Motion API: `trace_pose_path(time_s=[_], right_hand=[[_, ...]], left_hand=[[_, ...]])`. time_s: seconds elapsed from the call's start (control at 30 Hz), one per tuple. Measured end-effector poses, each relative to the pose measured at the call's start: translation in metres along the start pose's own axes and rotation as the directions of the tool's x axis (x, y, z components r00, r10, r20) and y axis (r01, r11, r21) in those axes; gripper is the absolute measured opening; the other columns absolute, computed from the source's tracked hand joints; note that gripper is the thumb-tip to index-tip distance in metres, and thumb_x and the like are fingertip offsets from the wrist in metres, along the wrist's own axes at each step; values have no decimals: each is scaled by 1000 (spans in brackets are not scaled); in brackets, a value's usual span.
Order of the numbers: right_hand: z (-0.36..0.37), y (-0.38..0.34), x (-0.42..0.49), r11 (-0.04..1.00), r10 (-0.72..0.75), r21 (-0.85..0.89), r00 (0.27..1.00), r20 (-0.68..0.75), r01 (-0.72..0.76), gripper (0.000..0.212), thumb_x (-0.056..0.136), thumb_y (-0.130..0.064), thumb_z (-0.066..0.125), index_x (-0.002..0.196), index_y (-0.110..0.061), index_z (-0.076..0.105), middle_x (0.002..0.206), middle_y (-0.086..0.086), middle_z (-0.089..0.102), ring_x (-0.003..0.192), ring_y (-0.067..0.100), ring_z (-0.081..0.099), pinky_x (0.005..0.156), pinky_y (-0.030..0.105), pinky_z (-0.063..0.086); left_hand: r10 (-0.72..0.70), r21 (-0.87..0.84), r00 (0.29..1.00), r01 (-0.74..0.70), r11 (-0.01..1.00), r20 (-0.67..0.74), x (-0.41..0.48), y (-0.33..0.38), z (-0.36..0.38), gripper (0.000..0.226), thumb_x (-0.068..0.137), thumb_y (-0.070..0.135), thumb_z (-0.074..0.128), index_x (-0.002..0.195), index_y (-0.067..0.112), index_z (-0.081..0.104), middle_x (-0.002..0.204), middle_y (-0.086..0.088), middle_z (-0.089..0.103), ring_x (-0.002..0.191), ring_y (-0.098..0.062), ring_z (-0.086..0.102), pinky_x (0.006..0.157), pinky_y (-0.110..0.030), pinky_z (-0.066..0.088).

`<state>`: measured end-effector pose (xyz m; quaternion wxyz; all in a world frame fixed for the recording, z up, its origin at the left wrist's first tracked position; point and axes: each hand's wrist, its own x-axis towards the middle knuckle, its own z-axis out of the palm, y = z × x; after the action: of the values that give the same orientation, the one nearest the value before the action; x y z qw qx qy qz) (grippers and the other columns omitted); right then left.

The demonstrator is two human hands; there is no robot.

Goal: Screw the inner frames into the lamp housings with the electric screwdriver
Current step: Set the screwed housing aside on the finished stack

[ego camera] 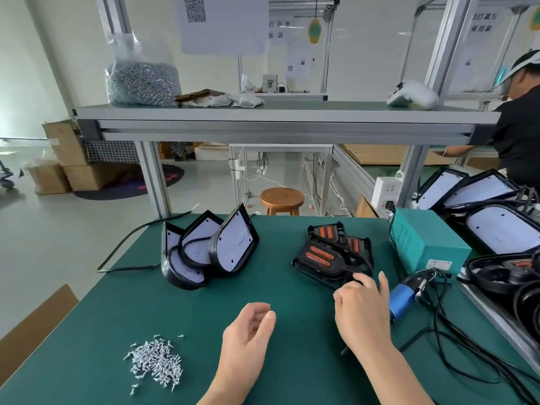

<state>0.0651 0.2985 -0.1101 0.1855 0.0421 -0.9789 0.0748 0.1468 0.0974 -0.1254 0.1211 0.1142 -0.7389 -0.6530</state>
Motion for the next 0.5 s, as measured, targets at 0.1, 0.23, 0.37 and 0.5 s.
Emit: trace_pose_path(time_s=[0.1, 0.23, 0.37, 0.5], right_hand=[[0, -21, -5, 996, -85, 14, 996, -12, 85, 30, 98, -16, 53, 88, -25, 79, 96, -8, 73, 128, 22, 52, 124, 48, 1], [2, -53, -18, 975, -220, 37, 975, -45, 221, 13, 70, -10, 79, 67, -21, 74, 73, -3, 67, 96, 26, 67, 113, 56, 38], [14, -69, -31, 966, -239, 74, 962, -131, 250, 27, 55, -6, 87, 77, -19, 76, 76, 0, 61, 77, 25, 66, 98, 55, 52], [17, -65, -34, 974, -197, 77, 967, -164, 212, 28, 58, -5, 85, 80, -18, 75, 78, -1, 58, 75, 24, 64, 97, 54, 53]], left_hand=[[-8, 2, 1000, 8, 1000, 2, 0, 1, 0, 7, 96, 20, 66, 99, 23, 71, 96, 2, 77, 96, -12, 73, 93, -31, 56], [-7, 3, 1000, 7, 1000, 4, -2, 3, 0, 7, 97, 20, 66, 100, 23, 71, 96, 3, 77, 95, -11, 72, 92, -30, 56], [12, 5, 1000, -12, 1000, -4, -1, 4, -2, 6, 96, 21, 67, 99, 23, 71, 95, 6, 77, 94, -10, 72, 87, -24, 55], [167, 187, 983, -152, 970, -69, 1, 14, -3, 9, 89, 23, 76, 95, 26, 71, 93, 12, 72, 92, -5, 68, 81, -15, 49]])
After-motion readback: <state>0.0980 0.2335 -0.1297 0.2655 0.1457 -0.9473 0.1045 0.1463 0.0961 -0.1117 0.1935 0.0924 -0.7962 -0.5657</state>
